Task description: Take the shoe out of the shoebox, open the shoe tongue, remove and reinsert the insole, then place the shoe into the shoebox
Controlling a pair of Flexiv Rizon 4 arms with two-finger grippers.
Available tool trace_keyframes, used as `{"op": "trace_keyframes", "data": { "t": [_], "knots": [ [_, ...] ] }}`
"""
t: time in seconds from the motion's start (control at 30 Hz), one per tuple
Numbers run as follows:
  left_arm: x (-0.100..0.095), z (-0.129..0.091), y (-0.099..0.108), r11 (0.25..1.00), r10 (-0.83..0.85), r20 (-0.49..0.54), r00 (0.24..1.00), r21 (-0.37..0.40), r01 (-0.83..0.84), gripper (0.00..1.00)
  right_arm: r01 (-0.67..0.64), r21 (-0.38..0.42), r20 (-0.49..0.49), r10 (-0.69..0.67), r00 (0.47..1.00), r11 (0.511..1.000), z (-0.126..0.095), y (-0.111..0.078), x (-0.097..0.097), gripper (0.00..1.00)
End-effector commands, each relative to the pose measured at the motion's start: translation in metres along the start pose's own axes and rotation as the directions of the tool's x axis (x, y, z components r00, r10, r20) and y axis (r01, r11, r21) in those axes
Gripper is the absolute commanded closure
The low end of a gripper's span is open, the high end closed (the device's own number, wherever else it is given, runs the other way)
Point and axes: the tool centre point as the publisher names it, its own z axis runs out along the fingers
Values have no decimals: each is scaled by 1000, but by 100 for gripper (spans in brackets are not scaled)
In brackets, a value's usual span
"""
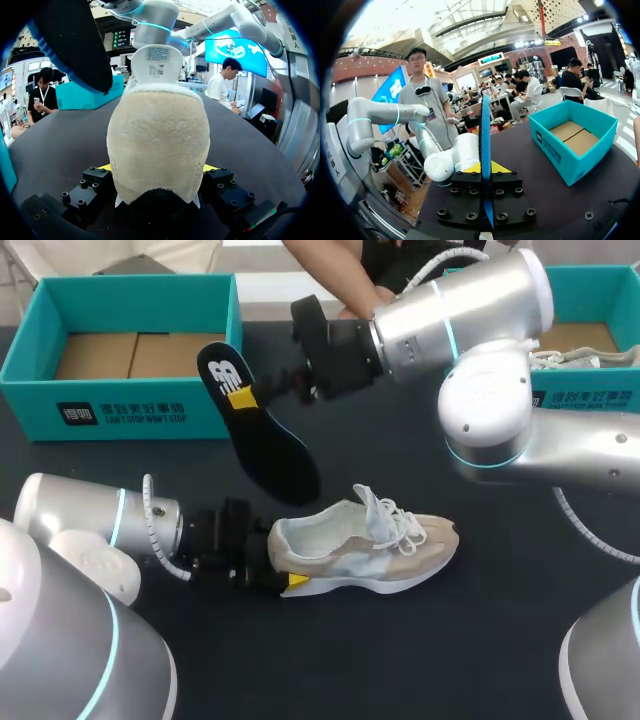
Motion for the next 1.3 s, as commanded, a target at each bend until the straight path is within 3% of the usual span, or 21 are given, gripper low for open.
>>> {"op": "trace_keyframes", "data": {
  "t": [0.03,0.23,0.47,0.87,1.03,1.3],
  "knots": [
    [2,1,6,1000,-1,2,1000,-2,1,100,0,-41,63,2,998,999,0,-4,5,100],
    [2,1,6,1000,-1,2,1000,-2,1,100,0,-41,63,2,998,999,0,-4,5,100],
    [2,1,6,1000,-1,2,1000,-2,1,100,-21,-159,-64,11,998,987,-13,30,13,100],
    [2,1,6,1000,-1,2,1000,-2,1,100,-152,-198,-214,109,971,968,-39,56,34,100],
    [2,1,6,1000,-1,2,1000,-2,1,100,-203,-224,-281,136,950,953,-57,67,49,100],
    [2,1,6,1000,-1,2,1000,-2,1,100,-264,-220,-270,201,941,939,-94,75,81,100]
  ]
}}
